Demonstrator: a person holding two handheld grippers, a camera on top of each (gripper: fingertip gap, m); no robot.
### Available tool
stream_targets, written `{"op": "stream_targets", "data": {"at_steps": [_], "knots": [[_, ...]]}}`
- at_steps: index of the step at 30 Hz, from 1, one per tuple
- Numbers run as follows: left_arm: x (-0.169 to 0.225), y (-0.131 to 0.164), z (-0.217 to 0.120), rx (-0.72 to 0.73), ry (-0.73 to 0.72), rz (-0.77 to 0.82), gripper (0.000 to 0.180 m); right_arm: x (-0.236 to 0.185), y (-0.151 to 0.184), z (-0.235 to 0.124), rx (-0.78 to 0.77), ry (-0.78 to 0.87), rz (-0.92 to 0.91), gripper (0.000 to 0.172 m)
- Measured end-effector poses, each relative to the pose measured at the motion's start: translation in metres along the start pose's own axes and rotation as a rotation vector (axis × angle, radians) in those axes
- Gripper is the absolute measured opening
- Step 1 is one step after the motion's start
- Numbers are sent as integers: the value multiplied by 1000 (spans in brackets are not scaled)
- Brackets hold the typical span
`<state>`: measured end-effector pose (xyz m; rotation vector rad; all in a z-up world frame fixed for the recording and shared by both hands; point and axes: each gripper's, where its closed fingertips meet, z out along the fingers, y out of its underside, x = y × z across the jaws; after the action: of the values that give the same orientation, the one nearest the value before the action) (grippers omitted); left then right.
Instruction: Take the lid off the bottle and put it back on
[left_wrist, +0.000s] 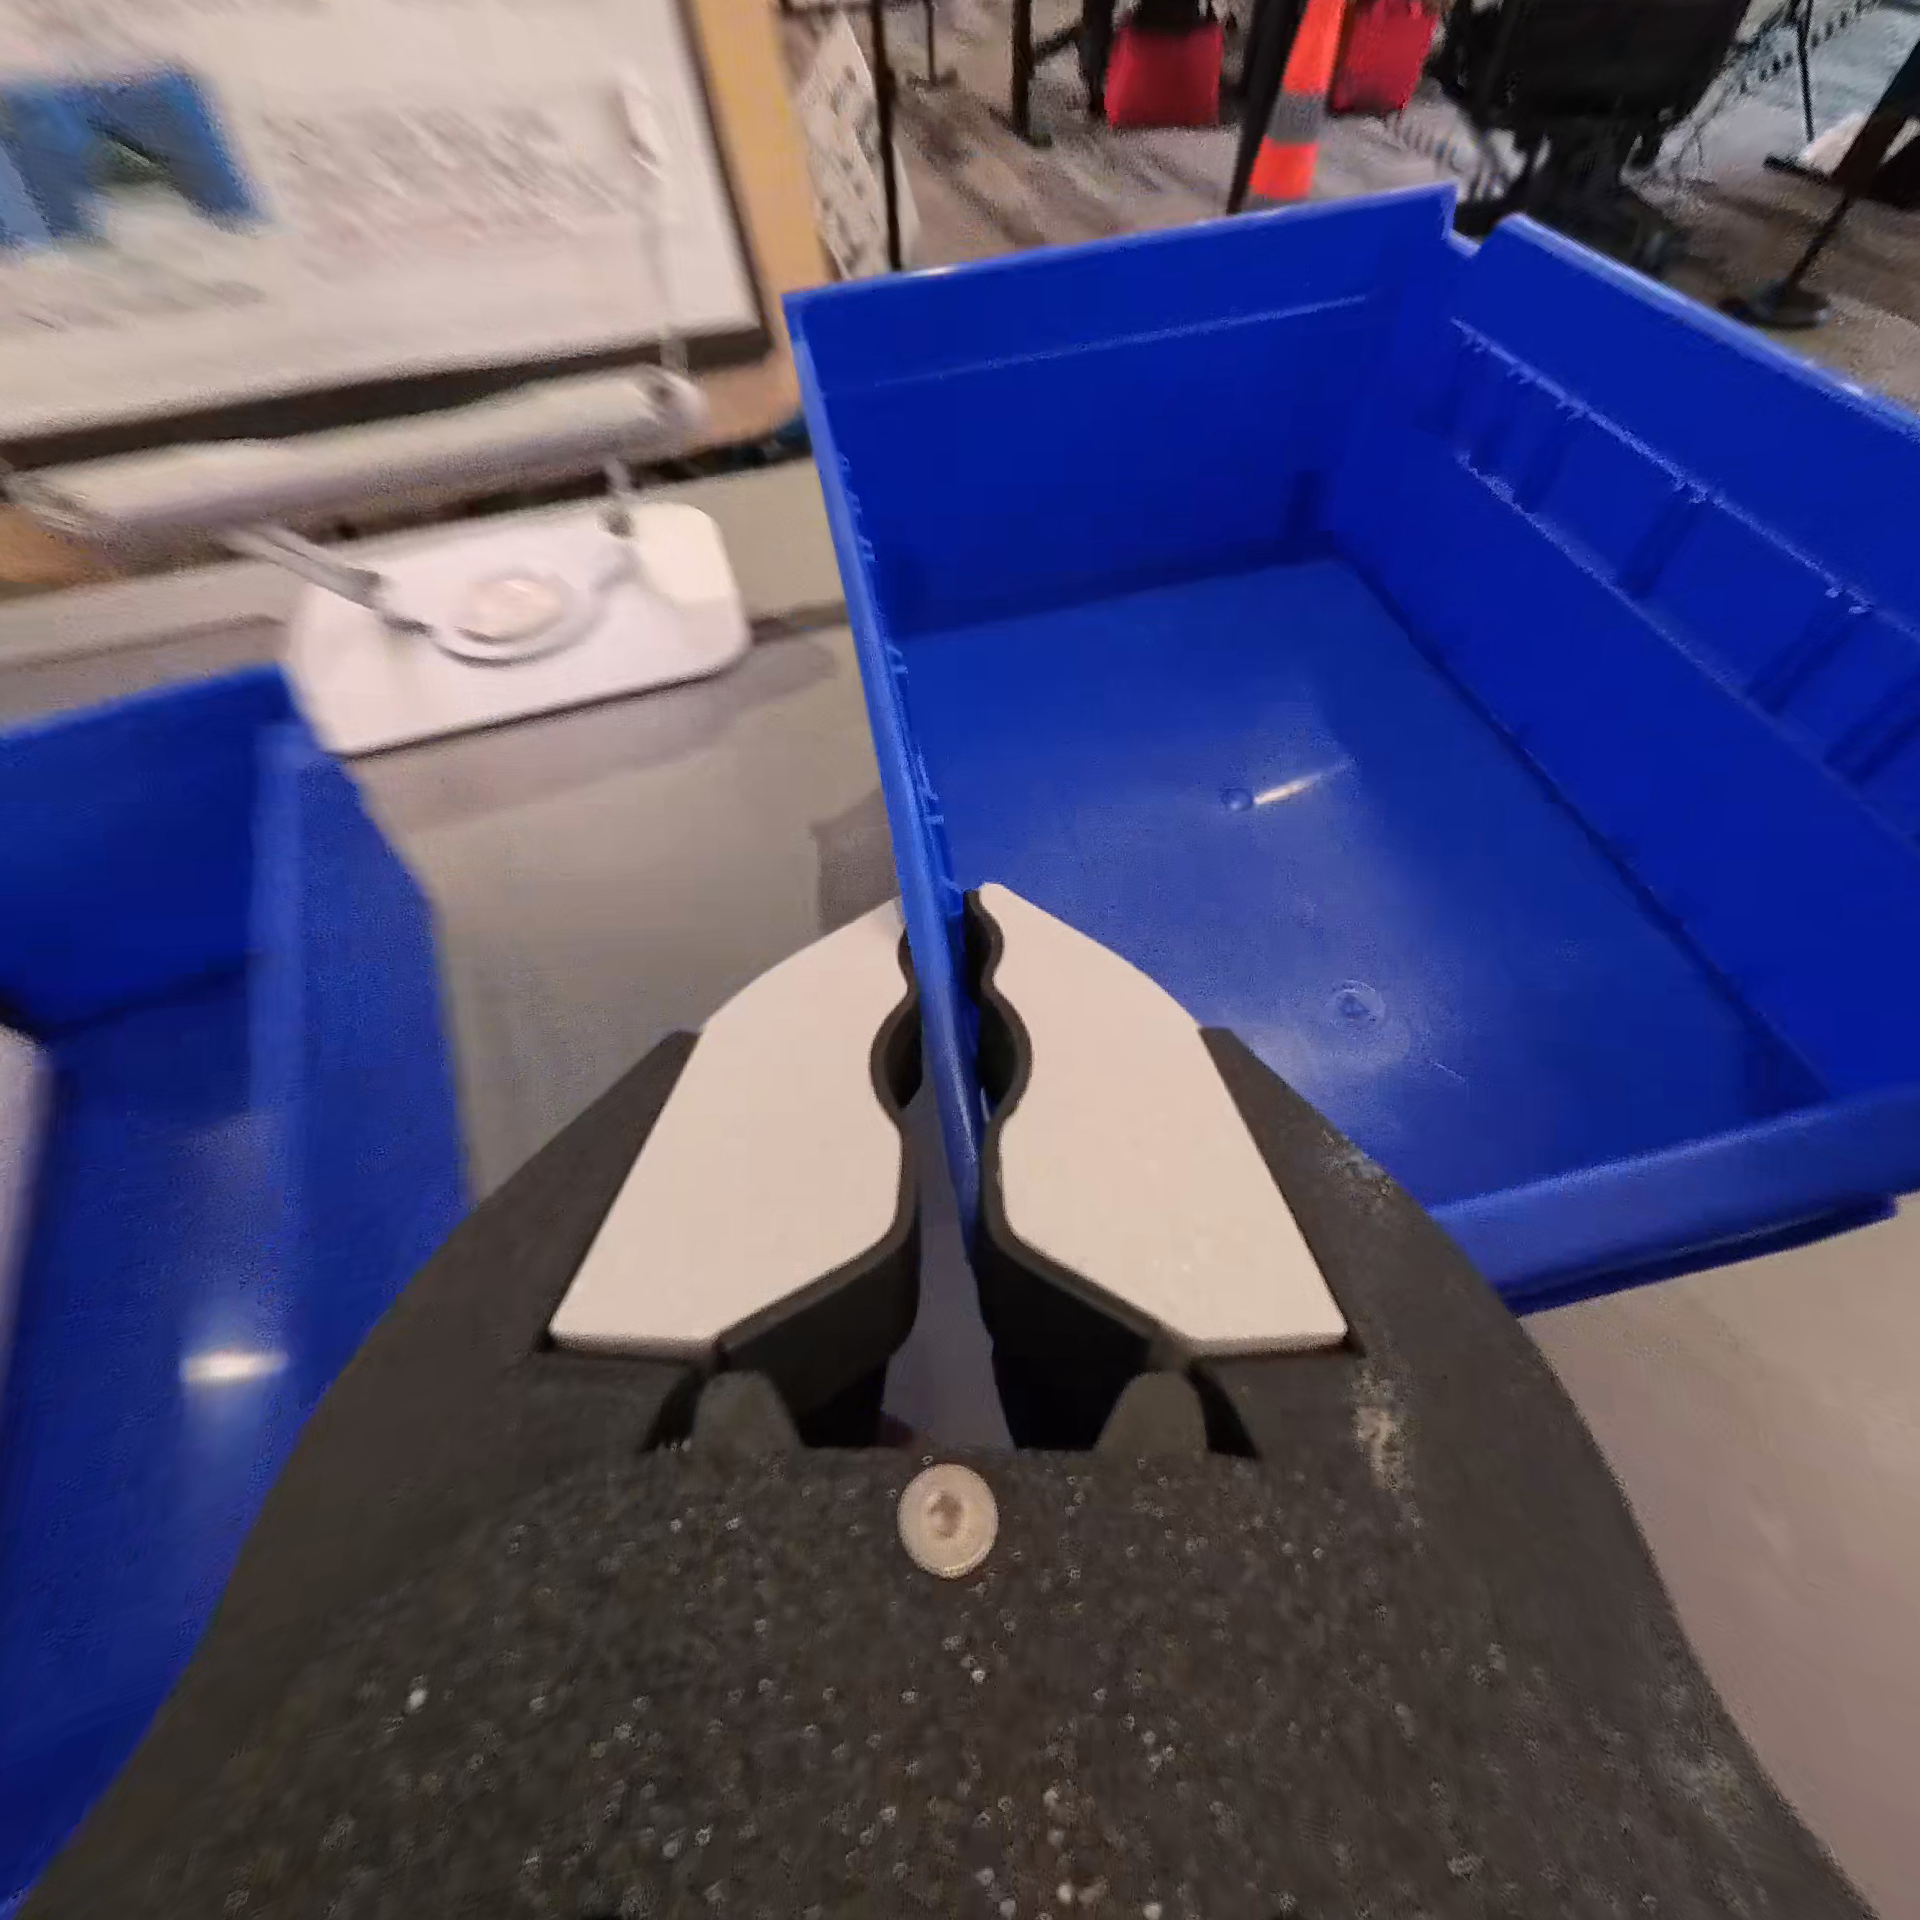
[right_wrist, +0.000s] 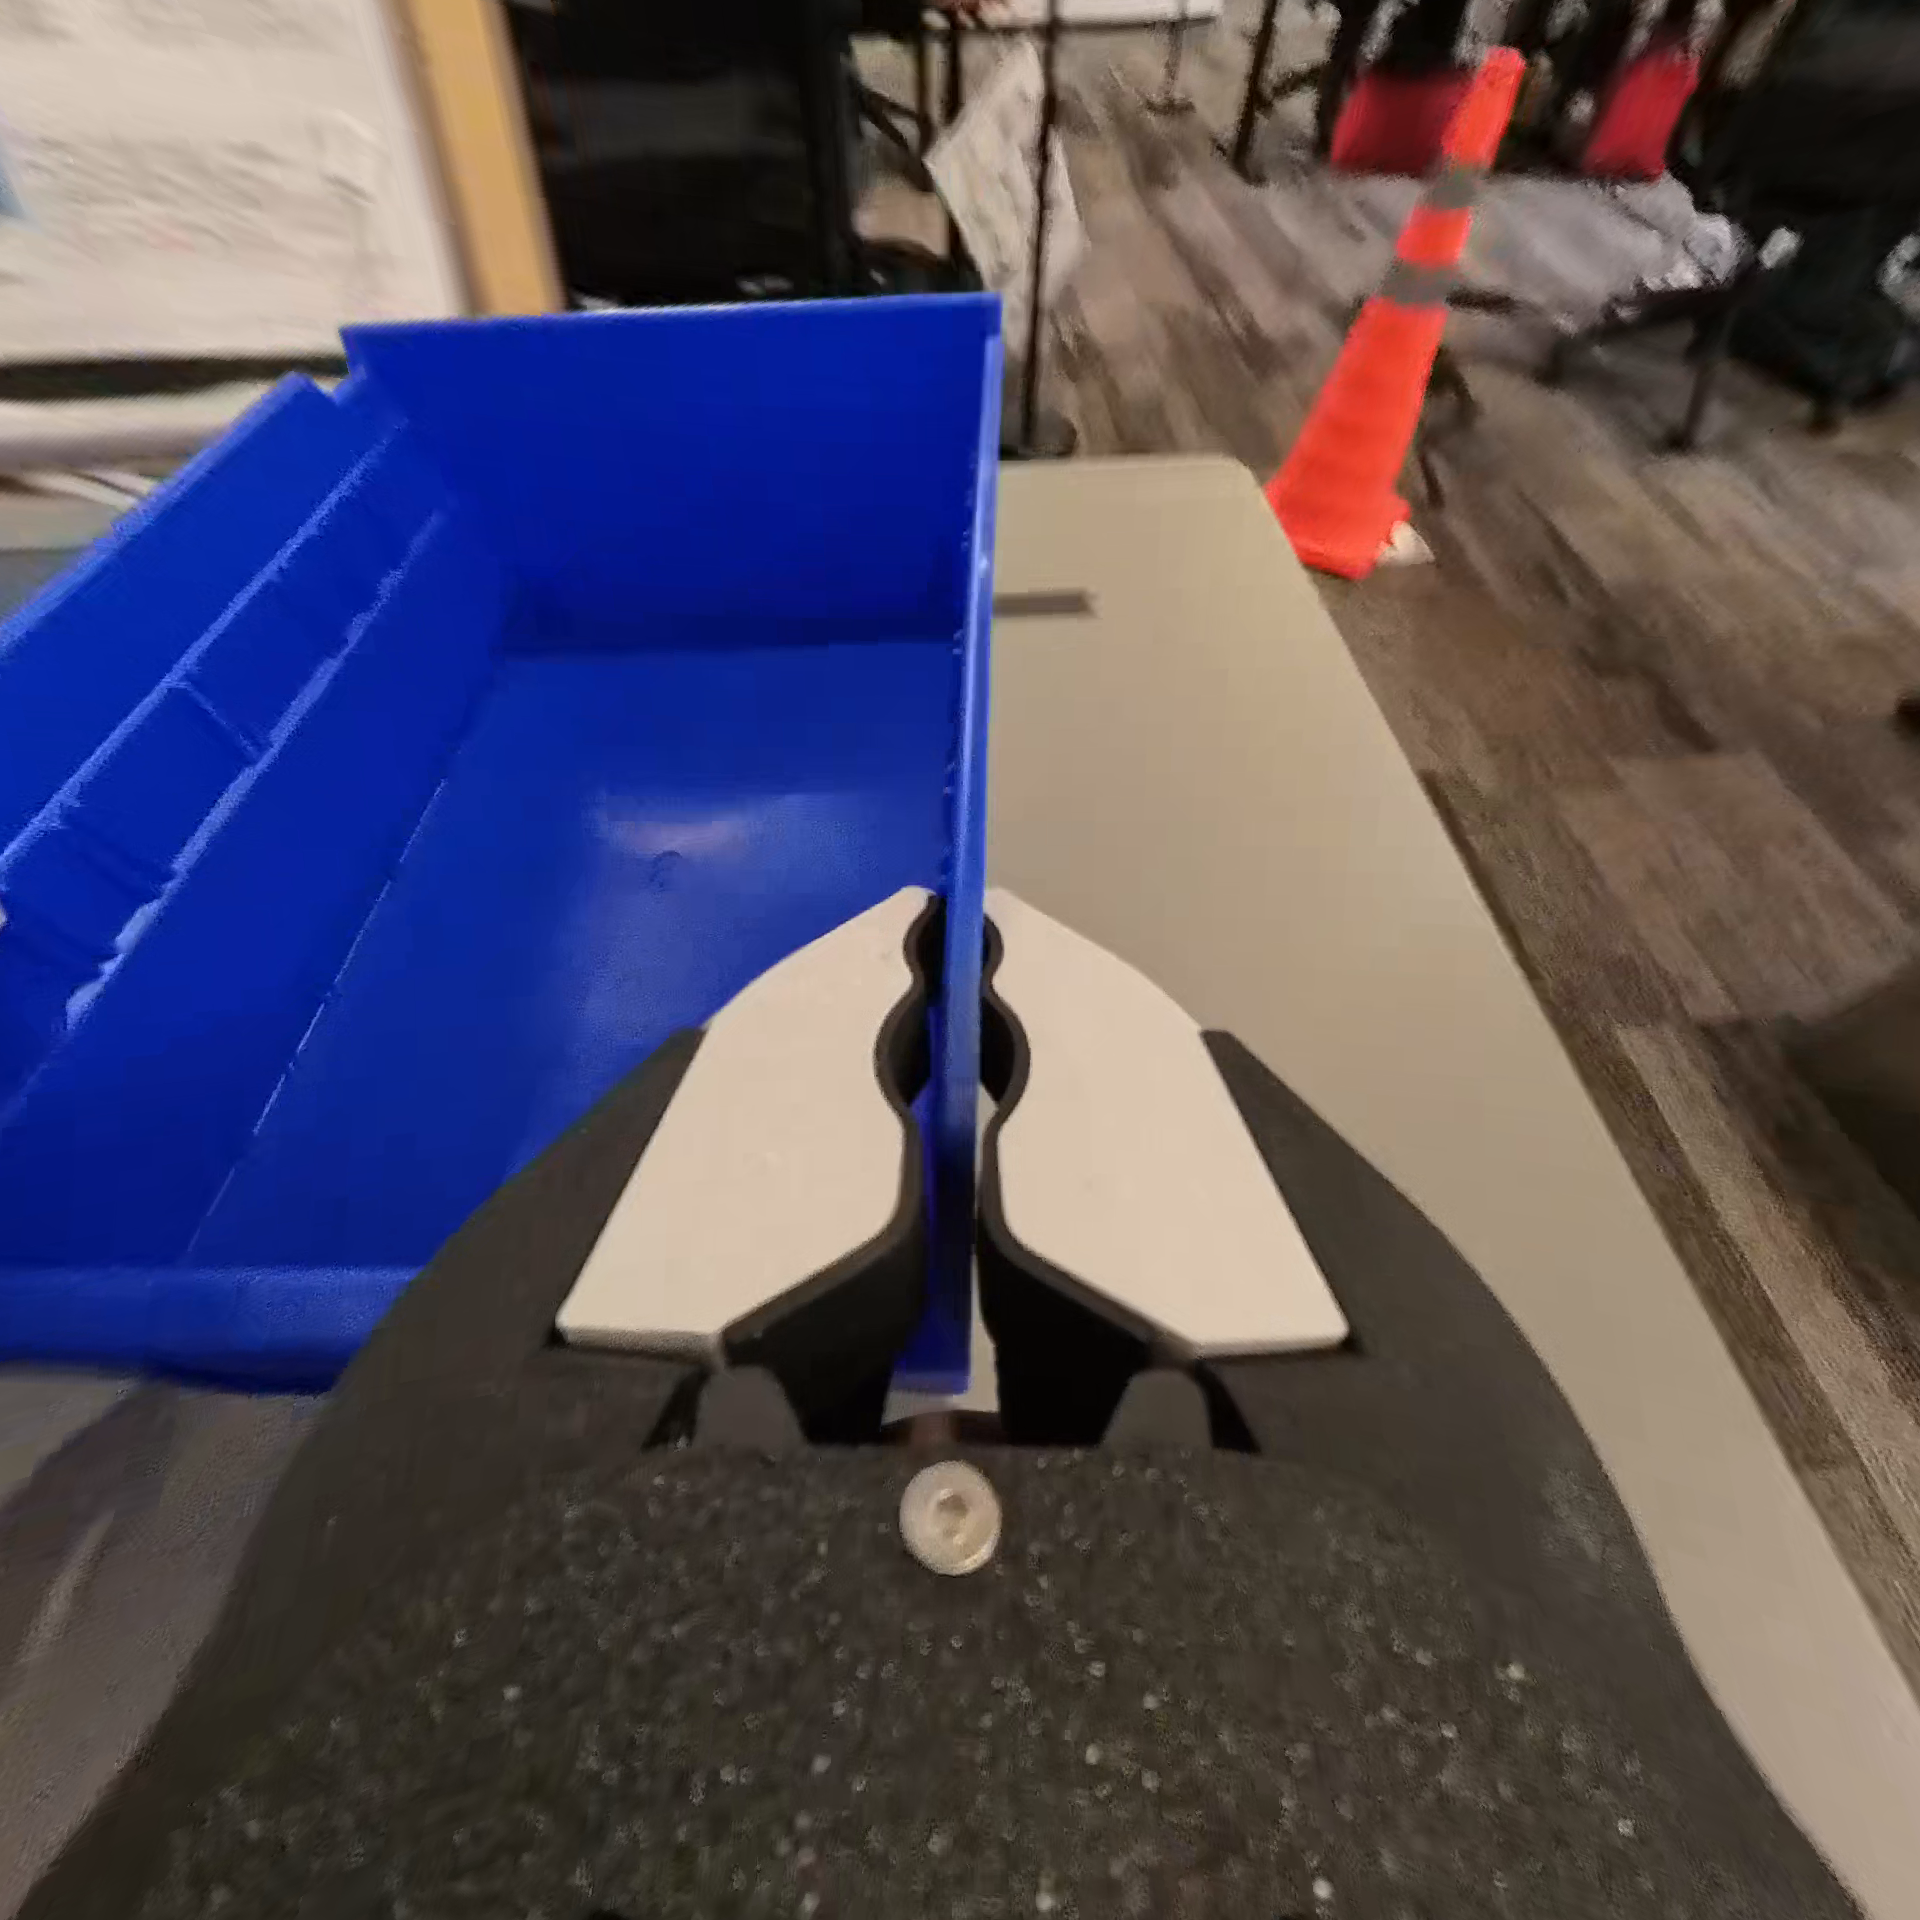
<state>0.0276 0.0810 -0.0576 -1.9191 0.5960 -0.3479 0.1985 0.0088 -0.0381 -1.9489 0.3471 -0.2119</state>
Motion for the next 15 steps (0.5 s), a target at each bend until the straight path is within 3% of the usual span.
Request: {"op": "stream_targets", "data": {"at_steps": [4,7,10,13,15], "knots": [[57,27,34,-24,5,-21,3,65,38,23,-9,14,50,3],[74,32,43,1,-7,-54,3,85,51,31,68,-57,114,4],[84,42,52,-10,-7,-45,4,97,67,41,35,-31,98,3],[91,40,48,11,57,-22,14,103,61,46,104,4,79,7],[99,31,33,21,161,-17,31,110,46,39,142,48,45,27]]}}
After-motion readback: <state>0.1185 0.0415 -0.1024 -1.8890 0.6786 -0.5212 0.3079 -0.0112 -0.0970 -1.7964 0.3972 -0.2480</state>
